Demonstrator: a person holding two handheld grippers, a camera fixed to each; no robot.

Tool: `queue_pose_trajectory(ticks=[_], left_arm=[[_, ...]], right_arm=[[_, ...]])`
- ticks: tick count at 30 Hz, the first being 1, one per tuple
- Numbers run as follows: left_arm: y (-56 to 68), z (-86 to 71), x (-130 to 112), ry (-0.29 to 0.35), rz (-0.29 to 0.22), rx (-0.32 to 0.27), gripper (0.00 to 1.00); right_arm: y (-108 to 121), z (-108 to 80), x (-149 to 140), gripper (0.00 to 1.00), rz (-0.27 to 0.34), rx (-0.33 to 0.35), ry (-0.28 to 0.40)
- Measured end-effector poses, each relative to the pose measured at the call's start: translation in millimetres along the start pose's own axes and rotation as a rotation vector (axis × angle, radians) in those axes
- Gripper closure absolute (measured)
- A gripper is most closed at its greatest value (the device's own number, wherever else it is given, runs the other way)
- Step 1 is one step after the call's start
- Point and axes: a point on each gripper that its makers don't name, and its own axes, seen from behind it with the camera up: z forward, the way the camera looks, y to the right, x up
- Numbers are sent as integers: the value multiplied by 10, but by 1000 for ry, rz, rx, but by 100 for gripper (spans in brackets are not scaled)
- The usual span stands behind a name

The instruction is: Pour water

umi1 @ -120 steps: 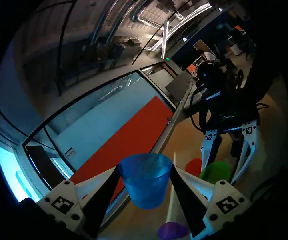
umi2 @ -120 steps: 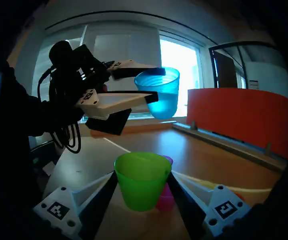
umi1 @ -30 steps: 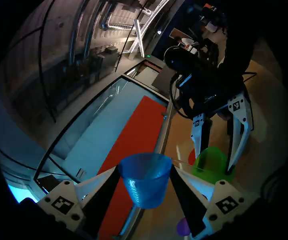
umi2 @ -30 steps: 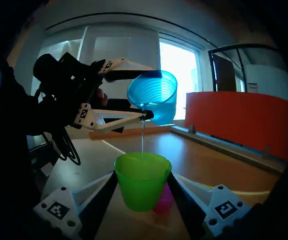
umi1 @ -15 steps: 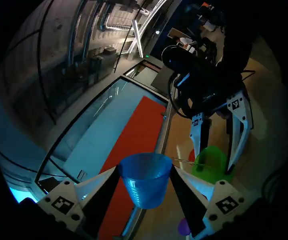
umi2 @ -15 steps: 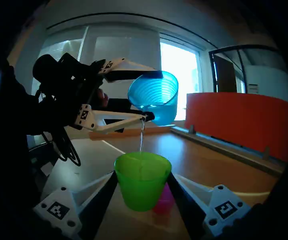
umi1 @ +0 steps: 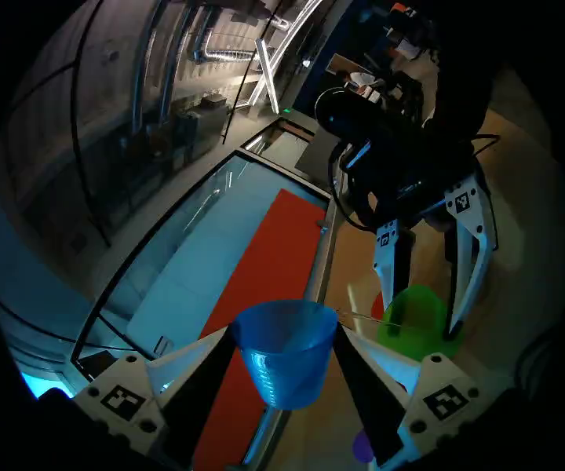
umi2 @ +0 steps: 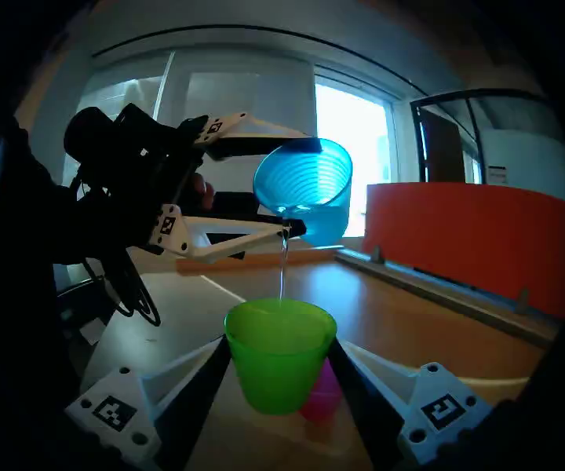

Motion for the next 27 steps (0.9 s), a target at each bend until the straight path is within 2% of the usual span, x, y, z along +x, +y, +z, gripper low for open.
queue_pose_trajectory(ticks=[27], left_arm=[[-13,42,9,-5,44,3,13]], right_arm=[[-33,-15,32,10,-5,4,9]])
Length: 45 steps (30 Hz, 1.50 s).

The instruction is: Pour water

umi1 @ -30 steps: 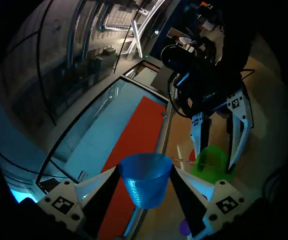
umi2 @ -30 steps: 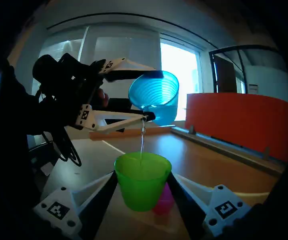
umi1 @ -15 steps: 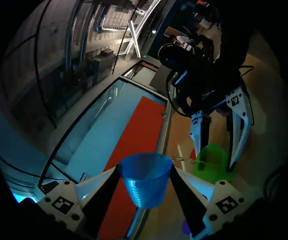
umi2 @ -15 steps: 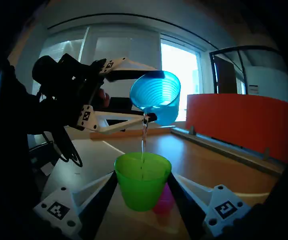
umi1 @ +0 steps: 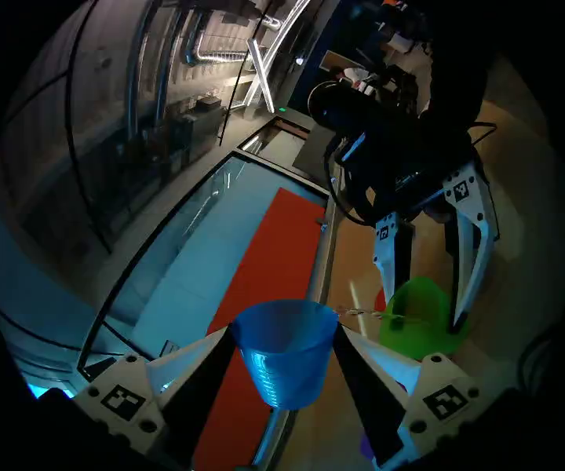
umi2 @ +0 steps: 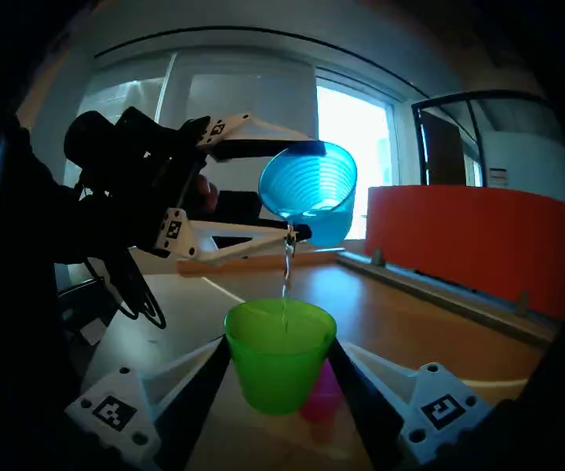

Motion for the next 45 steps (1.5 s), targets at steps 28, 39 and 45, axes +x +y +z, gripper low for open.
queue_pose_trajectory(ticks=[28,39,45], left_arm=[[21,-32,39,5,45,-4,13],[21,-40,53,9,64,-5,13],[27,-44,53,9,72,-5,13]], right_arm=[[1,-14,18,10,-12,-1,3],[12,-11,15,10,-15,-1,1],[19,-10,12,10,-16,-3,1]])
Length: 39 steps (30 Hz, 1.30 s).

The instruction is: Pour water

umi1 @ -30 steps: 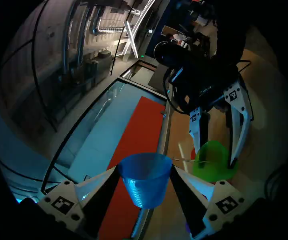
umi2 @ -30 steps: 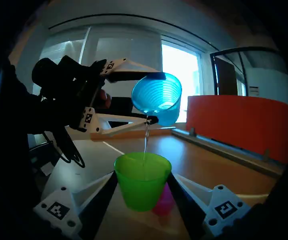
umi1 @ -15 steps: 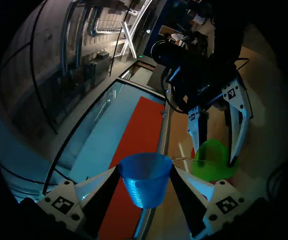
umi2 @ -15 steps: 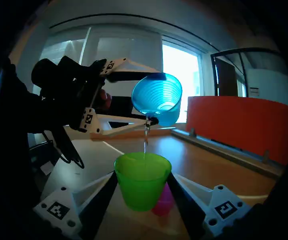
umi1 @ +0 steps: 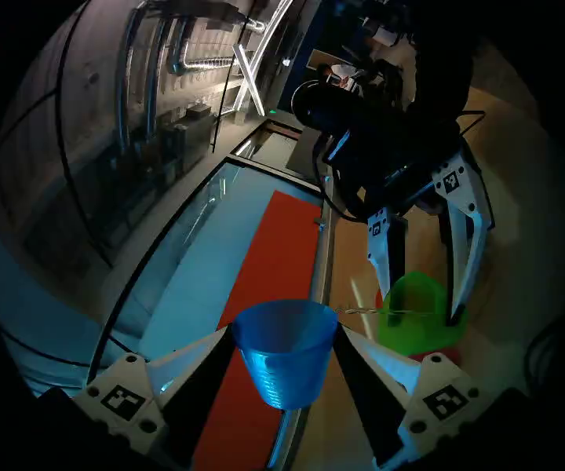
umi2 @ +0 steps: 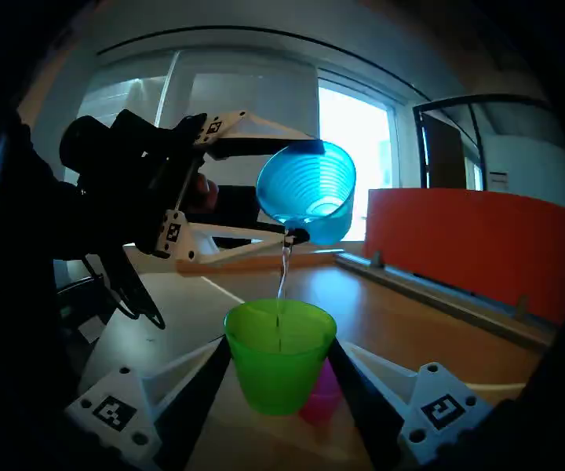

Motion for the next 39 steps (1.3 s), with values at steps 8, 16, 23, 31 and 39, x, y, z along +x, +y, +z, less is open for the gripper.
queue_pose_trajectory(ticks=[8,16,23,31,39], left_arm=[[16,-10,5,2,7,-3,13],[11,-15,26,7,15,-4,13],[16,-19,42,11,26,-6,13],[29,-29,54,16,41,-8,13],[14,-38,64,19,48,-7,13]], right_arm=[[-5,5,-1,10,-1,1,0],[-22,6,5,10,-4,2,-1],[-21,6,7,10,-6,2,0],[-17,9,3,10,-7,3,0],[-4,8,7,10,-9,3,2]])
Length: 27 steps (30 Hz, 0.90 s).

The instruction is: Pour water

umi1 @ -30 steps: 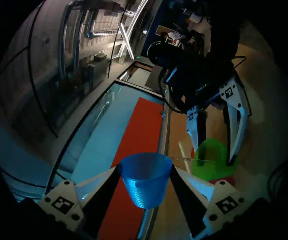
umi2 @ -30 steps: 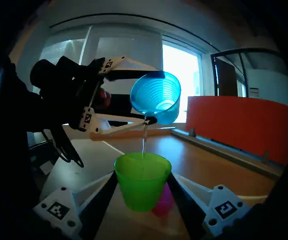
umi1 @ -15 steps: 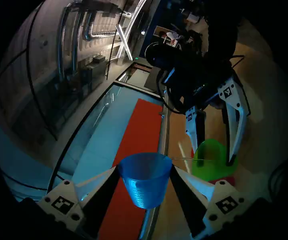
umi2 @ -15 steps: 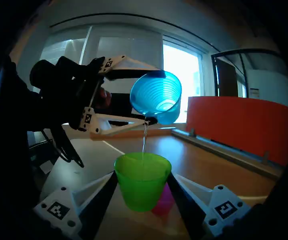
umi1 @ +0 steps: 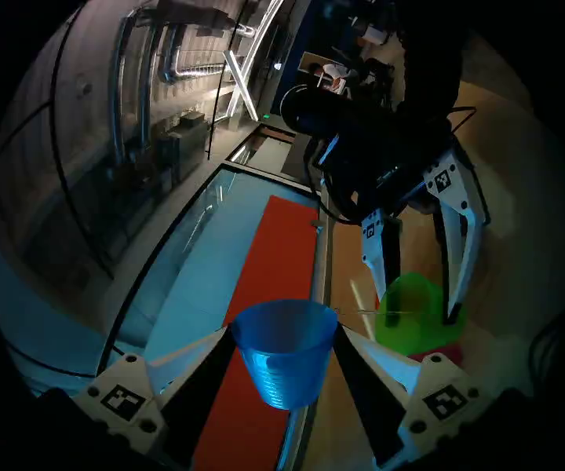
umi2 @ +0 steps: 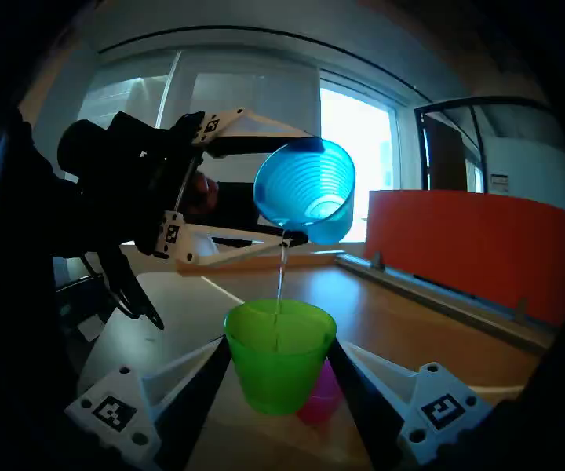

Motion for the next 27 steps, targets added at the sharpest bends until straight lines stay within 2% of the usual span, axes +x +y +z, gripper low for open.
queue_pose_trajectory(ticks=[27], left_arm=[[0,14,22,12,34,0,13]], right_arm=[[-6,13,17,10,-6,0,6]])
